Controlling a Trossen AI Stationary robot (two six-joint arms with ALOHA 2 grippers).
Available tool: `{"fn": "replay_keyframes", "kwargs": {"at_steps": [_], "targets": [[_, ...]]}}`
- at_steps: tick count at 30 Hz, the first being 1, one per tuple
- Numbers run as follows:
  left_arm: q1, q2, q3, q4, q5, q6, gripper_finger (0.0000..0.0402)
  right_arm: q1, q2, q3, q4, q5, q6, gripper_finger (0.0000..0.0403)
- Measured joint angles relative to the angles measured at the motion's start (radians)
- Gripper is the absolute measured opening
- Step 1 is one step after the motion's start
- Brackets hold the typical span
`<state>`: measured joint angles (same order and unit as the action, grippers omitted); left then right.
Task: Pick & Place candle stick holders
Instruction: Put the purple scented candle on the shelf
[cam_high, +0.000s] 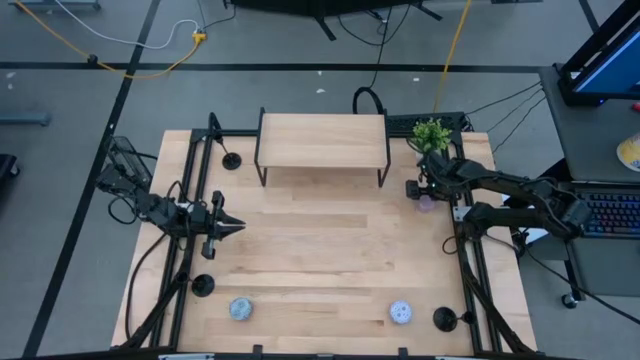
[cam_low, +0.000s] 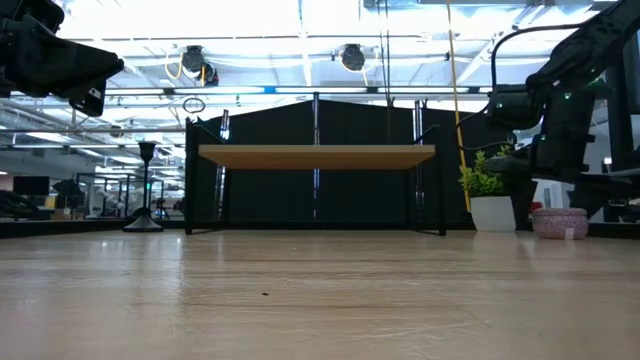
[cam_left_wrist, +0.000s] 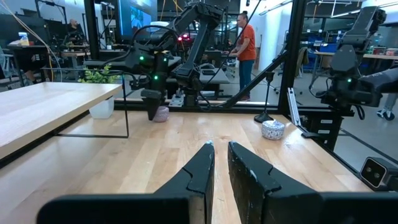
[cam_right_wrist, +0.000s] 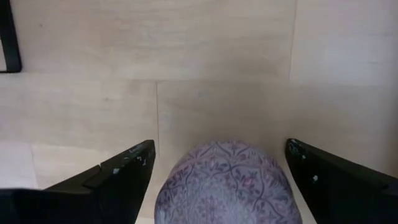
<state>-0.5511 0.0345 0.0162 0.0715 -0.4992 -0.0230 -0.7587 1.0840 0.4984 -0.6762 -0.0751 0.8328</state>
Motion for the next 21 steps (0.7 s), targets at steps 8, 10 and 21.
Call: {"fn": "replay_keyframes", "kwargs": {"at_steps": [8, 10, 21], "targets": [[0.000, 0.000, 0.000, 0.000, 0.000, 0.000, 0.0051, 0.027, 0.000, 0.000, -0.017, -0.001, 0.010, 0.0357], [0.000, 0.000, 0.000, 0.000, 0.000, 0.000, 0.0051, 0.033, 0.000, 0.000, -0.023, -0.001, 0.019, 0.0357], [0.000, 0.000, 0.000, 0.000, 0.000, -0.001, 0.0051, 0.057, 0.001, -0.001, -0.058, -0.001, 0.075, 0.0342]]}}
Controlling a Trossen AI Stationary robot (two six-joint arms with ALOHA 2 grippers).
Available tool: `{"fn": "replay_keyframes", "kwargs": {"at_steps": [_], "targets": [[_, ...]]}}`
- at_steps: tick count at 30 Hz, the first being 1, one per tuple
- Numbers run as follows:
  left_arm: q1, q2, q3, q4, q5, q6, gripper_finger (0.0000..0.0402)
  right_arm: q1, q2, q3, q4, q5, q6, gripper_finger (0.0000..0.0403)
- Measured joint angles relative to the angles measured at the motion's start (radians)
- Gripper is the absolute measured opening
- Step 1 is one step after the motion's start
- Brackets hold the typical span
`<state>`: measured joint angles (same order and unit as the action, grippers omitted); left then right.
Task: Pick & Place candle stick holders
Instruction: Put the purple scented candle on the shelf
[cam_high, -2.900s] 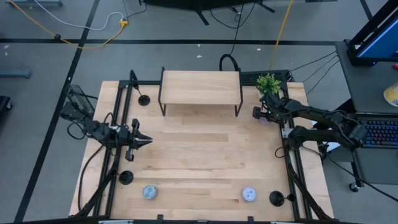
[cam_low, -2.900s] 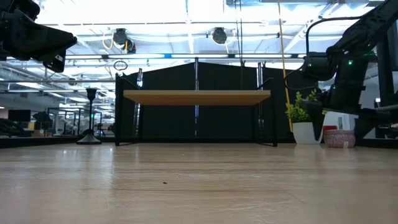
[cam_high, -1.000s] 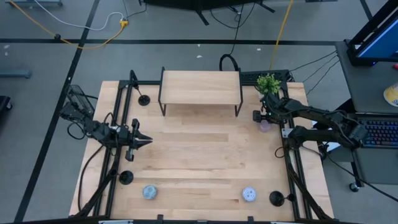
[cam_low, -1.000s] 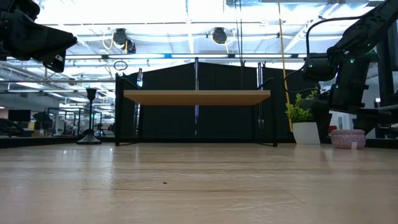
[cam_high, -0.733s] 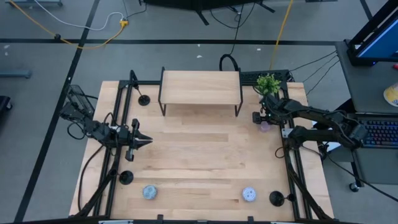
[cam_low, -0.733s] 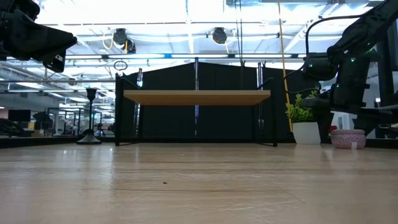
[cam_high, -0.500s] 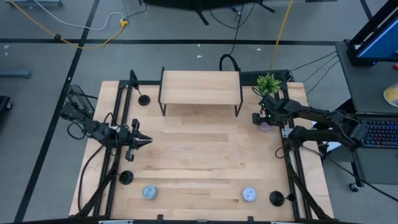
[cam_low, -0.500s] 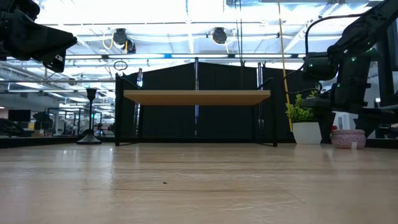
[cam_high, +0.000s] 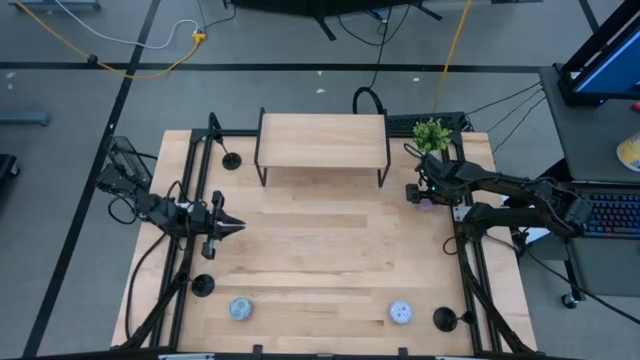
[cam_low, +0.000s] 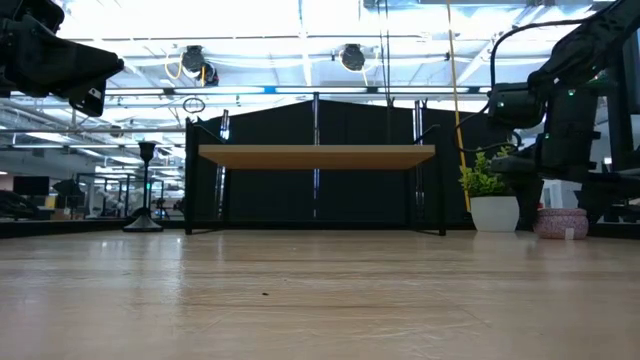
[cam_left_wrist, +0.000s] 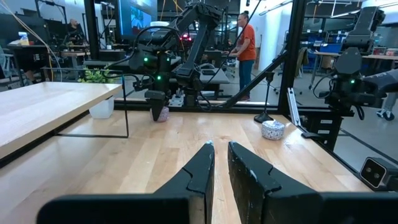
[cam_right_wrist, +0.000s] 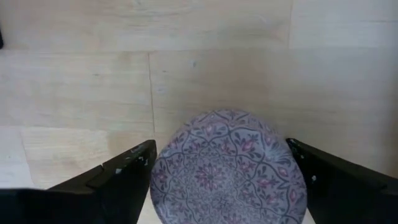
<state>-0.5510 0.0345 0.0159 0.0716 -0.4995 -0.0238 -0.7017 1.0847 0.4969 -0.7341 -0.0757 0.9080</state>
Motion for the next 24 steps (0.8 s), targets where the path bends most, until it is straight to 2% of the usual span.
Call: {"fn": "replay_keyframes", "kwargs": {"at_steps": [7, 16, 24], "targets": [[0.000, 0.000, 0.000, 0.000, 0.000, -0.004, 0.0051, 0.000, 0.000, 0.000, -0.019, 0.000, -0.003, 0.0295], [0.000, 0.000, 0.000, 0.000, 0.000, -0.007, 0.0051, 0.000, 0.000, -0.001, -0.027, 0.000, 0.008, 0.0312], [0.000, 0.000, 0.000, 0.000, 0.000, -0.007, 0.0051, 0.000, 0.000, -0.002, -0.029, -0.003, -0.005, 0.0294]]}}
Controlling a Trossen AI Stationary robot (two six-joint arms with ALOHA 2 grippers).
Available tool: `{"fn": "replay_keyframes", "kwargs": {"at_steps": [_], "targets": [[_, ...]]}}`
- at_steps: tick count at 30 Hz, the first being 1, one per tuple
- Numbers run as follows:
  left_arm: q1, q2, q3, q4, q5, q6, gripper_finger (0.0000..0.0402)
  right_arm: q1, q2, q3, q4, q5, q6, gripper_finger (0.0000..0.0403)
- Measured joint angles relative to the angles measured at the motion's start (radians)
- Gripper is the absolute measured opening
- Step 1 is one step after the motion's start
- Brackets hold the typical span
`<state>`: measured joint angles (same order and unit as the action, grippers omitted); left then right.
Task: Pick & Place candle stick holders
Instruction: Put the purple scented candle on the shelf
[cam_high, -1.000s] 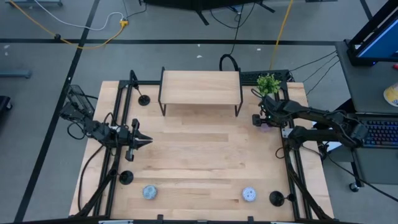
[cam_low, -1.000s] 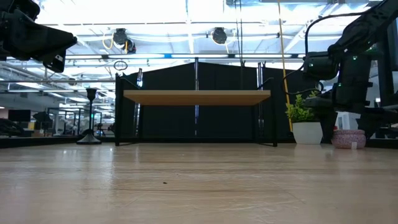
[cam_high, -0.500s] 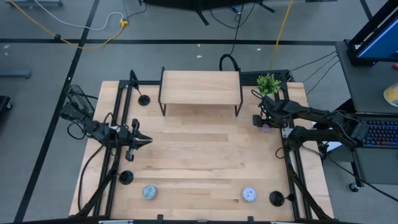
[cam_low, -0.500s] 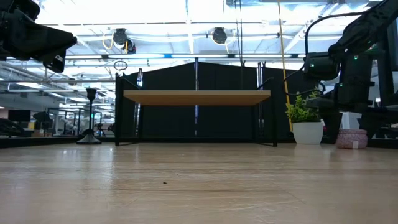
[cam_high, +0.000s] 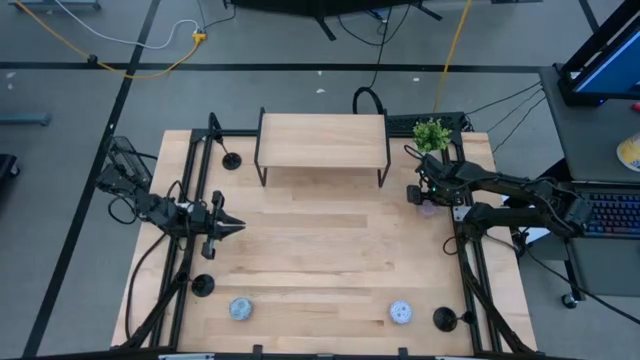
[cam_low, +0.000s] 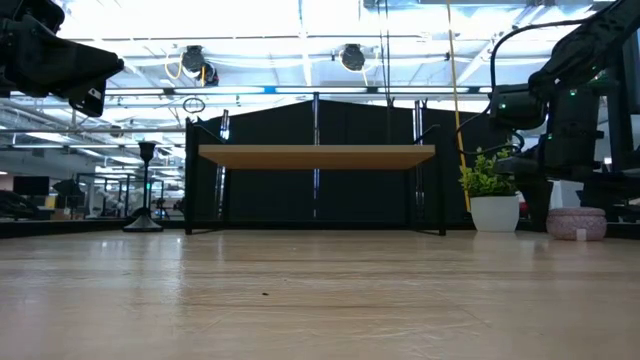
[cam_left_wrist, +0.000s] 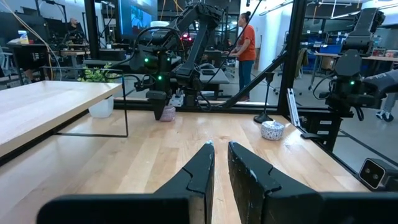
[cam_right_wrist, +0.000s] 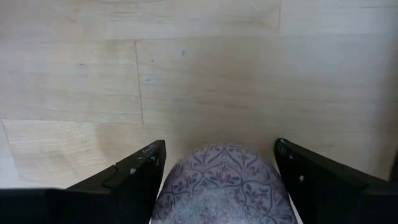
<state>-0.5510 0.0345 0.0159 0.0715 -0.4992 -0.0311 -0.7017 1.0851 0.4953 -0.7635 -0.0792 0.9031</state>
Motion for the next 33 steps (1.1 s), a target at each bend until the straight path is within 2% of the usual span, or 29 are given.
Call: {"fn": "replay_keyframes", "kwargs": {"at_steps": [11, 19, 33], "targets": [[0.000, 0.000, 0.000, 0.000, 0.000, 0.000, 0.0051, 0.023, 0.000, -0.008, -0.024, 0.004, -0.011, 0.0321], [0.000, 0.000, 0.000, 0.000, 0.000, 0.000, 0.0051, 0.085, -0.002, -0.126, 0.028, -0.014, 0.071, 0.0347], [0.000, 0.000, 0.000, 0.000, 0.000, 0.000, 0.0051, 0.121, -0.044, -0.142, -0.008, -0.044, 0.130, 0.0324]]}}
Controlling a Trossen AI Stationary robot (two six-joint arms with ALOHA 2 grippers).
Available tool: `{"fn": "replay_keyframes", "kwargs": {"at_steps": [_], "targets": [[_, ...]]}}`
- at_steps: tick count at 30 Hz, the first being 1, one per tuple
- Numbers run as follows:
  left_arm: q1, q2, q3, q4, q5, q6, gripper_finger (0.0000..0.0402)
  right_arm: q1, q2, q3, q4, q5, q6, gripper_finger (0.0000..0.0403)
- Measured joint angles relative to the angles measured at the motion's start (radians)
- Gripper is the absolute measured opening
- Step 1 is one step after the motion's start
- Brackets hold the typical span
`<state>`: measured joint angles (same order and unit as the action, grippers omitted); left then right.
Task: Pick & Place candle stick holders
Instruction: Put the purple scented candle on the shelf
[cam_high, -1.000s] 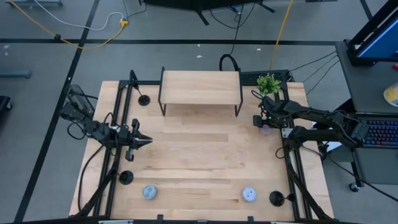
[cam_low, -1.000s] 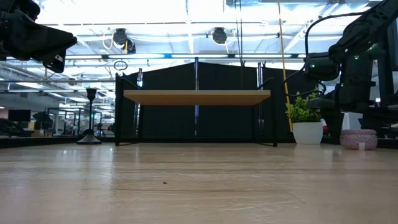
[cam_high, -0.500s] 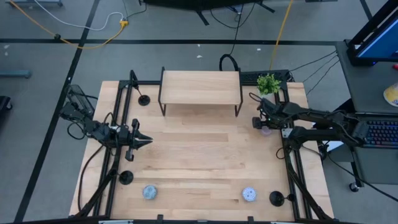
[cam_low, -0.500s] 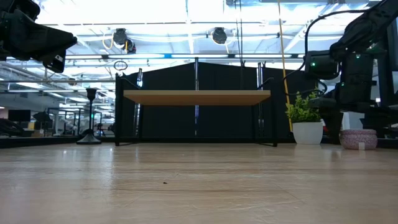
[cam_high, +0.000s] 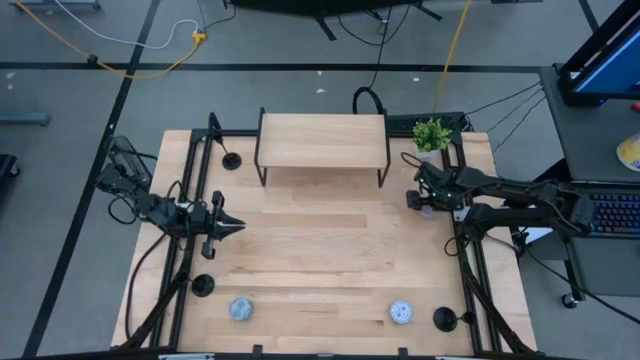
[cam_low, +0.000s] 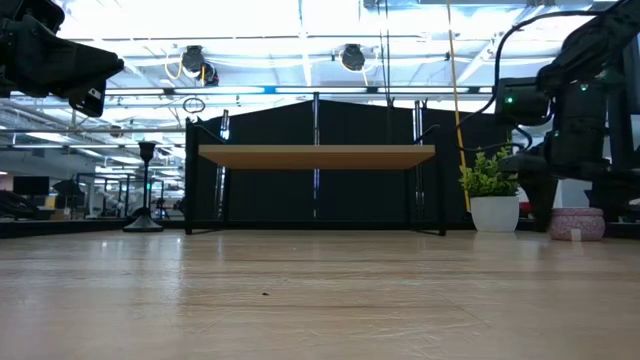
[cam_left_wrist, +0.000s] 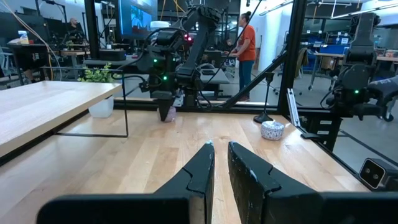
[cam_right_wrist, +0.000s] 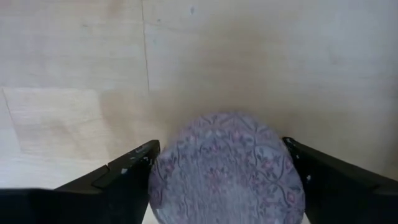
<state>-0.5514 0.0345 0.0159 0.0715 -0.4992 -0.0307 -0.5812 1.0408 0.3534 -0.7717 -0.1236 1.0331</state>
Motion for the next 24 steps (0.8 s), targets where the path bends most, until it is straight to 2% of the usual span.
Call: {"fn": "replay_keyframes", "kwargs": {"at_steps": [24], "targets": [[0.000, 0.000, 0.000, 0.000, 0.000, 0.006, 0.0051, 0.001, -0.013, -0.001, 0.000, -0.013, 0.054, 0.0304]]}}
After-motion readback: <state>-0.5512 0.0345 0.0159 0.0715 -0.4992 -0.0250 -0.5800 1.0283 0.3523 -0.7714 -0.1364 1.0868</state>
